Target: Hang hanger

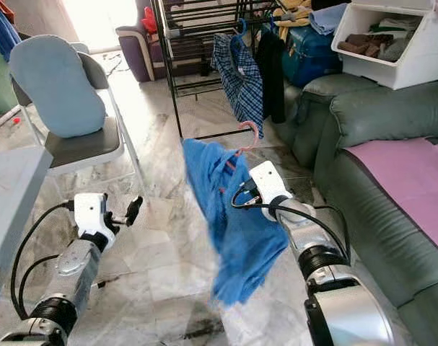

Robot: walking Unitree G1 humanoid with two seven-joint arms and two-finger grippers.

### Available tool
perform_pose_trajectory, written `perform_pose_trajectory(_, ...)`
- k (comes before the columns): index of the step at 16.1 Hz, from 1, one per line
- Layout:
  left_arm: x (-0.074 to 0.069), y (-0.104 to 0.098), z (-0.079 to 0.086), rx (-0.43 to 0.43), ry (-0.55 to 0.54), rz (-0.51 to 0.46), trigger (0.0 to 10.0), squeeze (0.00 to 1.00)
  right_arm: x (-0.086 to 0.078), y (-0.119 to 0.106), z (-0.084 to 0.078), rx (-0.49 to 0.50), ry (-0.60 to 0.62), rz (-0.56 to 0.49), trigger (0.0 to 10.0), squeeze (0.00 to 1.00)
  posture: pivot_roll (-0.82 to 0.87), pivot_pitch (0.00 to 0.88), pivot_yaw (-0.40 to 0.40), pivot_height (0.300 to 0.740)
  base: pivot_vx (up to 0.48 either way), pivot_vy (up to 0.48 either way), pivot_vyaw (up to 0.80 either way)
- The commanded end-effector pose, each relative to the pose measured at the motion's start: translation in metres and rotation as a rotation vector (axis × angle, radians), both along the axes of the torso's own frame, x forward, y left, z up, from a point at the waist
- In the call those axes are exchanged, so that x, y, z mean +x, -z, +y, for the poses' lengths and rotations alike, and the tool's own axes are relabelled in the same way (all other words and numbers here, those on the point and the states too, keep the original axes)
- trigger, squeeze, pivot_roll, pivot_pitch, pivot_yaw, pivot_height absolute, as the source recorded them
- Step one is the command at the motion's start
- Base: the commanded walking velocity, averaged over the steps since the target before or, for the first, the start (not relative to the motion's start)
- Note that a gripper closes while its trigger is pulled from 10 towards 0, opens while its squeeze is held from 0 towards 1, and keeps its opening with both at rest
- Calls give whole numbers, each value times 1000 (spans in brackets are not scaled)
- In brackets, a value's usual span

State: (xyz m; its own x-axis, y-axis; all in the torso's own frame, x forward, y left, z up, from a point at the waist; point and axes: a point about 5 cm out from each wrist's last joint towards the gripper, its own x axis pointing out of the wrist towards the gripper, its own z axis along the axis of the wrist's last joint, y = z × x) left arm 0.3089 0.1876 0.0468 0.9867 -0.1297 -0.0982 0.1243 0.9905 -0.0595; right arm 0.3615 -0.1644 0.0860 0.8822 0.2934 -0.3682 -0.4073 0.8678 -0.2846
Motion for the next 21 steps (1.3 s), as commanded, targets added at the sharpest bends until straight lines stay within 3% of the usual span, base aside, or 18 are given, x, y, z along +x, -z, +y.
perform_pose_trajectory(1,-3,1,6,-7,-30,7,10000,1000,1,0,1,-6,38,-14,2902,0,-136,0,46,736,0,0,0)
perform_pose_trajectory(2,-3,1,9,3,-55,2,10000,1000,0,1,2,3,48,-15,4863,0,-137,0,45,736,0,0,0)
perform_pose_trajectory(3,-4,1,12,13,-77,-1,10000,1000,-2,3,5,40,67,-24,10000,0,-137,0,44,736,0,0,0)
perform_pose_trajectory(6,-11,7,17,6,-116,22,10000,1000,-14,19,18,209,138,-4,10000,0,-141,0,40,736,0,0,0)
perform_pose_trajectory(9,-23,17,29,16,-180,51,10000,961,-37,41,29,242,156,29,10000,0,-137,0,32,736,0,0,0)
perform_pose_trajectory(10,-28,18,33,24,-200,45,10000,0,-45,46,27,233,167,28,10000,0,-137,0,32,736,0,0,0)
perform_pose_trajectory(14,-40,25,36,21,-239,66,10000,0,-49,42,10,189,177,8,10000,0,-132,0,26,736,0,0,0)
perform_pose_trajectory(21,-34,21,34,37,-240,70,10000,0,-55,41,19,193,153,19,10000,0,-142,0,41,736,0,0,733)
